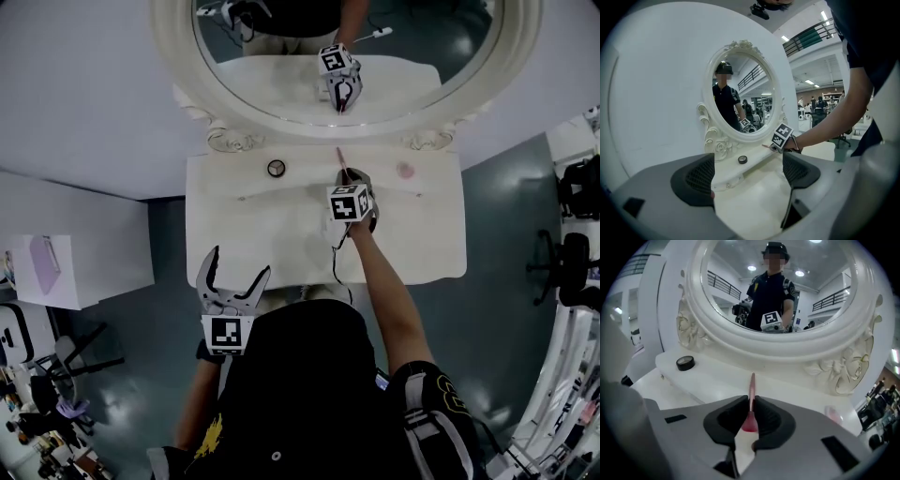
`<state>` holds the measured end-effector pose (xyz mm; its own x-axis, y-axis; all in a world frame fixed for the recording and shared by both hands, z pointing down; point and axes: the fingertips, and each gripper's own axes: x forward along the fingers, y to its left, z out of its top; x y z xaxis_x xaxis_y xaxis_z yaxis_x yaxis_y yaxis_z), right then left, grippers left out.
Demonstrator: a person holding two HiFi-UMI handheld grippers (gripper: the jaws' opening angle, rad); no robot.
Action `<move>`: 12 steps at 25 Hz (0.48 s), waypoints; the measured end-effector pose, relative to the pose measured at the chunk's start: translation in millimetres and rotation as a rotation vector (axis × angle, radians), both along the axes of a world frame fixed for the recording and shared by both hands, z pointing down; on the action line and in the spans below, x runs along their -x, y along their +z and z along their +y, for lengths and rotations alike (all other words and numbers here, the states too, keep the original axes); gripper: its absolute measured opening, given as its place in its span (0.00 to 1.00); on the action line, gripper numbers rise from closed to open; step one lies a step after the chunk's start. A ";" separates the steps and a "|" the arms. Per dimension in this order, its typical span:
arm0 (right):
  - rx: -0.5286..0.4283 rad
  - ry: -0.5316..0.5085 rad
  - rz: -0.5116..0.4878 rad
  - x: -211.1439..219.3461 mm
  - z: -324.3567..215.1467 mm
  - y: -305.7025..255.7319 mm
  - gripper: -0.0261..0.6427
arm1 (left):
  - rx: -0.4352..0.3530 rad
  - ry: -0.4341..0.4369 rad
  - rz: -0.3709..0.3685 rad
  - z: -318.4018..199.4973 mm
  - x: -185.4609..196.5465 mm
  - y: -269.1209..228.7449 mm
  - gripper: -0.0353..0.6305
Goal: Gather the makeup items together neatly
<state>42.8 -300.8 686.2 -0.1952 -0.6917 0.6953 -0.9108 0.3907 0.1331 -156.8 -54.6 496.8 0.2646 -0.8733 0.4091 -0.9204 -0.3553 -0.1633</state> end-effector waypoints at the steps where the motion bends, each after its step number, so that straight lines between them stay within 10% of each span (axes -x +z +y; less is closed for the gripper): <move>1: -0.005 0.002 -0.006 1.1 -0.9 -0.1 0.13 | 0.001 -0.002 -0.006 -0.8 1.6 0.1 0.74; 12: -0.011 0.111 -0.166 -9.0 49.2 -11.3 0.13 | -0.016 0.017 0.008 0.3 -9.2 -4.3 0.74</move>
<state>51.8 -251.6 674.9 -0.2286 -0.7228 0.6522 -0.9580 0.2860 -0.0189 -147.6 -54.4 492.5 0.2826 -0.8753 0.3925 -0.9155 -0.3682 -0.1620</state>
